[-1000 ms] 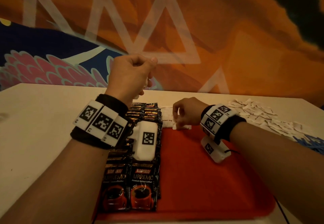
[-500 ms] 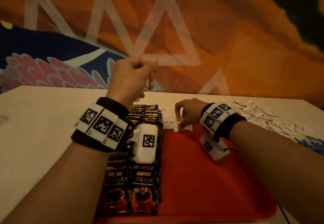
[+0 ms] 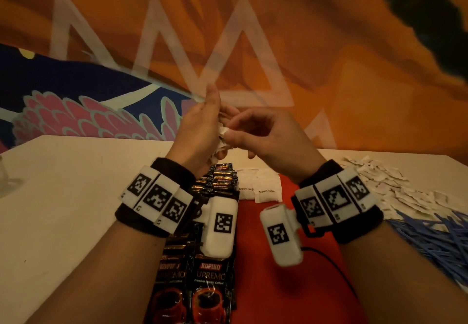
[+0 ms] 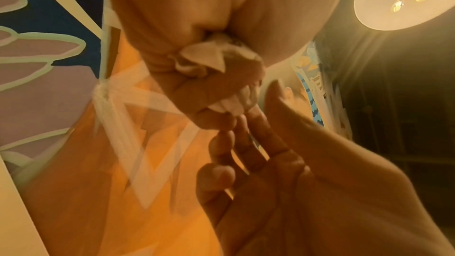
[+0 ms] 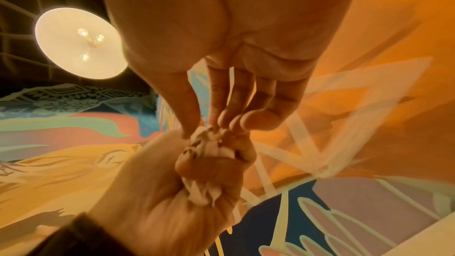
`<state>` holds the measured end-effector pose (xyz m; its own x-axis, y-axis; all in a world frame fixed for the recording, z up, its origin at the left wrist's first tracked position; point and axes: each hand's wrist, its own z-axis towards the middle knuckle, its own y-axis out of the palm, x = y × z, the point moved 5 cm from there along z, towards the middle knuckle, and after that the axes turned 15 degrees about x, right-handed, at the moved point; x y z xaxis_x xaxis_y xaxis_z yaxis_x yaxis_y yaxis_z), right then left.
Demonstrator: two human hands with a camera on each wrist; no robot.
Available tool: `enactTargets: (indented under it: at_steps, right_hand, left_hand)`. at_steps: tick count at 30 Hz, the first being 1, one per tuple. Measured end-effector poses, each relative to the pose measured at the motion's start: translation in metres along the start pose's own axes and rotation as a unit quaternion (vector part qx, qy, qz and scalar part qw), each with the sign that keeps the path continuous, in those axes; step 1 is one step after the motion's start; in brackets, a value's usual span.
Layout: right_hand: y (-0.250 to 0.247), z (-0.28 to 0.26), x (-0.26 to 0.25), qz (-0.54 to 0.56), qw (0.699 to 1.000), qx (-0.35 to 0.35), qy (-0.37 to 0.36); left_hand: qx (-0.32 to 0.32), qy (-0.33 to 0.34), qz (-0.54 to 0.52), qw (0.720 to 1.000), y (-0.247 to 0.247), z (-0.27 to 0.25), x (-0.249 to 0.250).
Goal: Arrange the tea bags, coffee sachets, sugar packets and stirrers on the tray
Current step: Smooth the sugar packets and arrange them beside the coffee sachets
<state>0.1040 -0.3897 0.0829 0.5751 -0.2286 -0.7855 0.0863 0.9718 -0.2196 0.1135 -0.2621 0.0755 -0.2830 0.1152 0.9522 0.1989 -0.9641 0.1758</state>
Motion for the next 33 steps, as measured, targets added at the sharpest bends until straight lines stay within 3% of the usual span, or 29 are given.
enactTargets:
  at_steps: [10, 17, 24, 27, 33]
  right_hand:
    - [-0.011, 0.002, 0.012, 0.069, 0.99, 0.108, 0.055]
    - [-0.029, 0.005, 0.019, 0.094, 0.977, 0.18, 0.068]
    - [-0.025, 0.001, 0.016, 0.064, 0.99, 0.118, 0.044]
    - [-0.024, 0.002, 0.022, 0.09, 0.985, 0.131, 0.067]
    - [-0.025, 0.003, 0.026, 0.123, 0.979, 0.109, 0.122]
  left_hand:
    - [-0.078, 0.01, 0.043, 0.996, 0.001, -0.001, -0.003]
    - [-0.035, 0.066, 0.055, 0.996, -0.001, 0.002, -0.006]
    - [0.0, 0.056, 0.021, 0.998, 0.001, 0.001, -0.005]
    - [-0.013, 0.039, 0.016, 0.999, 0.002, 0.0, -0.008]
    - [-0.036, 0.077, 0.047, 0.995, 0.003, 0.001, -0.006]
